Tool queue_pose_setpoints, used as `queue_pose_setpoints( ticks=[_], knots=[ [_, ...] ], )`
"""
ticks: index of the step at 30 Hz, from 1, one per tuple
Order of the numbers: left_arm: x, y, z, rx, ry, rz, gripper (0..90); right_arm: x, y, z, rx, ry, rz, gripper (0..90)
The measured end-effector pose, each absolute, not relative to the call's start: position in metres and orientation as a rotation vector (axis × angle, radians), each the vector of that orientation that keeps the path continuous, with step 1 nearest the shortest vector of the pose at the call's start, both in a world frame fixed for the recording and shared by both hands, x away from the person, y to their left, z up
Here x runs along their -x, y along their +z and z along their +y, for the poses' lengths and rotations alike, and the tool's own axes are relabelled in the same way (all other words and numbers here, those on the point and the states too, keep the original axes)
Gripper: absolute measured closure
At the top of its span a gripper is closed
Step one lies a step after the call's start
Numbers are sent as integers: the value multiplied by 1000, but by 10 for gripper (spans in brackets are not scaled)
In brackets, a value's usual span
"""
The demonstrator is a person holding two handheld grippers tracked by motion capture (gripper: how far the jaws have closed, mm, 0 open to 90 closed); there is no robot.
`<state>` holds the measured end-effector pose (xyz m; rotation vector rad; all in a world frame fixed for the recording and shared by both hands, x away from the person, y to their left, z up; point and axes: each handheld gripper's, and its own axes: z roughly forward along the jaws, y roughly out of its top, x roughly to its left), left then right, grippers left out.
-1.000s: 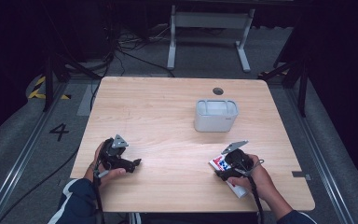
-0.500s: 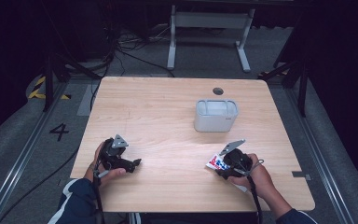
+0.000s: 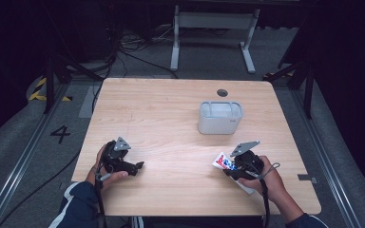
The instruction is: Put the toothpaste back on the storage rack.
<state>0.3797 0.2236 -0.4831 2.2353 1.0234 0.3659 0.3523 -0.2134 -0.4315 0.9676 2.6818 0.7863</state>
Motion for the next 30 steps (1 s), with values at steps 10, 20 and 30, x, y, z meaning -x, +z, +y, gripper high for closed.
queue_pose_setpoints(
  ticks=[10,20,30],
  knots=[
    [-380,-483,224,-2236,367,1023,1,-348,-415,-228,-958,902,2616,645],
    [-380,-483,224,-2236,367,1023,2,-347,-398,-240,-935,1022,2533,649],
    [-380,-483,224,-2237,367,1020,2,-351,-388,-247,-928,1079,2463,650]
  ],
)
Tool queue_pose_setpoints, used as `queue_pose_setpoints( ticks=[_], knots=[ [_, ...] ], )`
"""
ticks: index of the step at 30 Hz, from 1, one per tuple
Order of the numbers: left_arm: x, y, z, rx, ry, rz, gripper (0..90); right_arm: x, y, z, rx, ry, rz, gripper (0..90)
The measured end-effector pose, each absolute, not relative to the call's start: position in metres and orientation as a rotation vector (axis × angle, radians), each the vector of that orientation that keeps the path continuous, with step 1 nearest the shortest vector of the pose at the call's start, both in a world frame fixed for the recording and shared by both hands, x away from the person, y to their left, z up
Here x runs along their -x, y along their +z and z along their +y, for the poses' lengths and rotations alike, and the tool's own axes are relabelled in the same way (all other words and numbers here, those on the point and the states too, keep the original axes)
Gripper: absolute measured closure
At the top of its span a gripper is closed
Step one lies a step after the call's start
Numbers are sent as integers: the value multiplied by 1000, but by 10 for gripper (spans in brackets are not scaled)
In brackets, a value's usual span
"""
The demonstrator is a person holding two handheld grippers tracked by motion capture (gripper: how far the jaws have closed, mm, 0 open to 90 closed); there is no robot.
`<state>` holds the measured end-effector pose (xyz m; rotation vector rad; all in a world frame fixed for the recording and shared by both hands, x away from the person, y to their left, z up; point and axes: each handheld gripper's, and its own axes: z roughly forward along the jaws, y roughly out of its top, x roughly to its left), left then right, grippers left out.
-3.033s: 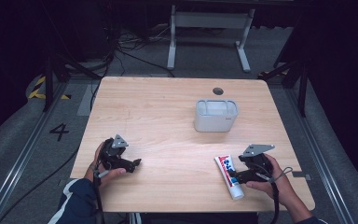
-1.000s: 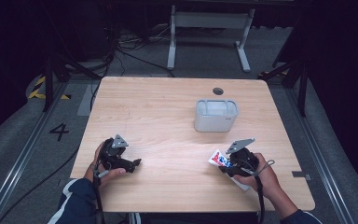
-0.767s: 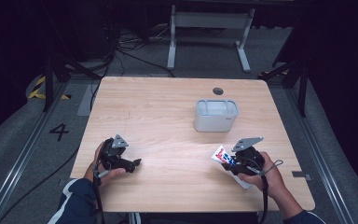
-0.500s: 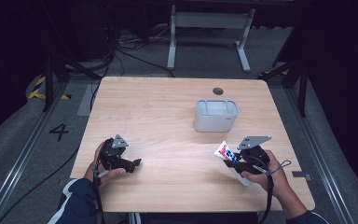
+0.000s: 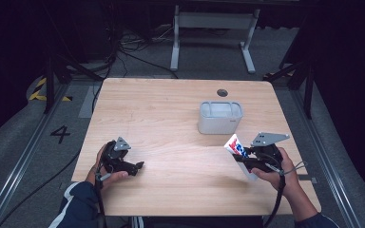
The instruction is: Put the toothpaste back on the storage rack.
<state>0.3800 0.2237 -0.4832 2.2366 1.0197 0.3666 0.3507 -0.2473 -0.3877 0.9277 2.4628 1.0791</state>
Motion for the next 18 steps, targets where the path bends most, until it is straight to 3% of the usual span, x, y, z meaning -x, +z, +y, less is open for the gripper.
queue_pose_setpoints(
  ticks=[18],
  knots=[
    [-380,-483,224,-2238,367,1017,2,-359,-357,-252,-897,1154,2360,649]
  ],
)
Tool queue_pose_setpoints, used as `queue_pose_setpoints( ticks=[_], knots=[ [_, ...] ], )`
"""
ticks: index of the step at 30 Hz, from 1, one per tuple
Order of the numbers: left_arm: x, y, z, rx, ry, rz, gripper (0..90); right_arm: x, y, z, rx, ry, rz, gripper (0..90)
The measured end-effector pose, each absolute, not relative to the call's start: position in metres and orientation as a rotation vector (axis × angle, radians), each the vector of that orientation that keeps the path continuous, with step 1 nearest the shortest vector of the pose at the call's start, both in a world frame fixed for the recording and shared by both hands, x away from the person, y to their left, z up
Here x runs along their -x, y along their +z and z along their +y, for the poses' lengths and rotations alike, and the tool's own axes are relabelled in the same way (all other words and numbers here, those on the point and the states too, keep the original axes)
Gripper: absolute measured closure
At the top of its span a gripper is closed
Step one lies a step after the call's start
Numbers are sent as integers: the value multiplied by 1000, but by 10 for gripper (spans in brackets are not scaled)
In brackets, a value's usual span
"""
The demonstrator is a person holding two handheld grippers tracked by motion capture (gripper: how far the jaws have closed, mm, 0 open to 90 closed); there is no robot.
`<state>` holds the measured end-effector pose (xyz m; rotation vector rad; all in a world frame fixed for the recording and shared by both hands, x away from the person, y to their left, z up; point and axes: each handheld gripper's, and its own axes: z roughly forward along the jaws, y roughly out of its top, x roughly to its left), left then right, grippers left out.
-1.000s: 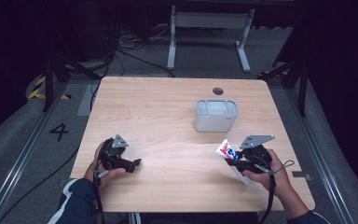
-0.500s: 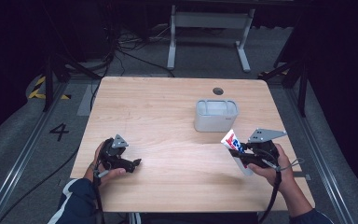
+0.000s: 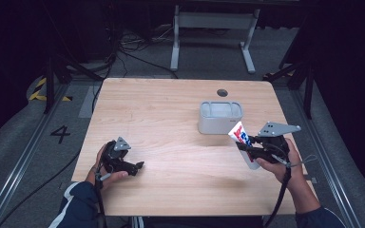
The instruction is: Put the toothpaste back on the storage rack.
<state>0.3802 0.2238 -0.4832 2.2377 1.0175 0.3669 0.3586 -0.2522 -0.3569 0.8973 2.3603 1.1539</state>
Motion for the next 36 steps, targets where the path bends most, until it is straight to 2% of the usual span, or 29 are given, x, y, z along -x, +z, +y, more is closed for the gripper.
queue_pose_setpoints(
  ticks=[36],
  knots=[
    [-380,-483,224,-2236,368,1019,2,-396,-296,-225,-817,1253,2191,649]
  ],
)
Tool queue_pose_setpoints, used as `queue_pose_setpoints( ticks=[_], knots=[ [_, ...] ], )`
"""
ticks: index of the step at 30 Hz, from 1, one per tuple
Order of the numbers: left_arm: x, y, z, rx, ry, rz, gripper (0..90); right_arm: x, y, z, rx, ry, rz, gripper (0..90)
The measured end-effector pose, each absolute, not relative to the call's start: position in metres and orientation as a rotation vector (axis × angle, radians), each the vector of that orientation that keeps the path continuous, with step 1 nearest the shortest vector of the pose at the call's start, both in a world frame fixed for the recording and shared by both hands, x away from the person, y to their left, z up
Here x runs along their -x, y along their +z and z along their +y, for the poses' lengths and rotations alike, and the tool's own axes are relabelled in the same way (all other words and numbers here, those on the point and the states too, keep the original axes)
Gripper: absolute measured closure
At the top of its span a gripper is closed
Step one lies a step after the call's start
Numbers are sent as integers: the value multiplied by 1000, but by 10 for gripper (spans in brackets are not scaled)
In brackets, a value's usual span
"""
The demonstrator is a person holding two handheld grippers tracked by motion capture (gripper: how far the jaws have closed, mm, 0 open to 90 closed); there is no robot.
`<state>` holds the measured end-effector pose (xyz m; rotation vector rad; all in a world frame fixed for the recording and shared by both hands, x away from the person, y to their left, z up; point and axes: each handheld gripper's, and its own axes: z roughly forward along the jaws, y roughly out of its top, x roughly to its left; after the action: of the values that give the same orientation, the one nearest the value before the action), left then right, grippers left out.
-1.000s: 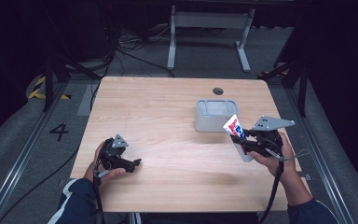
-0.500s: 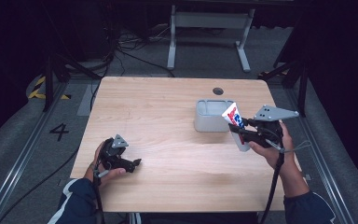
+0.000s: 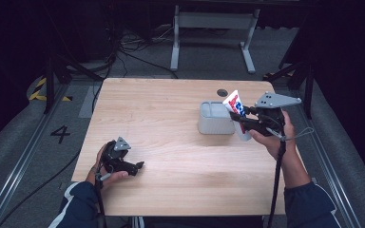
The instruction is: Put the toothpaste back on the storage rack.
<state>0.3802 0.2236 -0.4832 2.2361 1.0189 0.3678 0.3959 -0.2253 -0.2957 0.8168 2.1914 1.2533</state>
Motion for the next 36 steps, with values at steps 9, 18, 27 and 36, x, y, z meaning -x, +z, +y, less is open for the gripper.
queue_pose_setpoints(
  ticks=[9,18,27,36],
  knots=[
    [-380,-483,224,-2236,367,1018,2,-409,-287,-214,-790,1292,2174,649],
    [-381,-483,225,-2244,388,996,2,-424,-280,-210,-784,1309,2153,649],
    [-378,-483,224,-2232,370,1023,2,-442,-280,-204,-788,1305,2159,649],
    [-378,-484,225,-2229,370,1022,5,-461,-284,-201,-806,1311,2159,649]
  ],
)
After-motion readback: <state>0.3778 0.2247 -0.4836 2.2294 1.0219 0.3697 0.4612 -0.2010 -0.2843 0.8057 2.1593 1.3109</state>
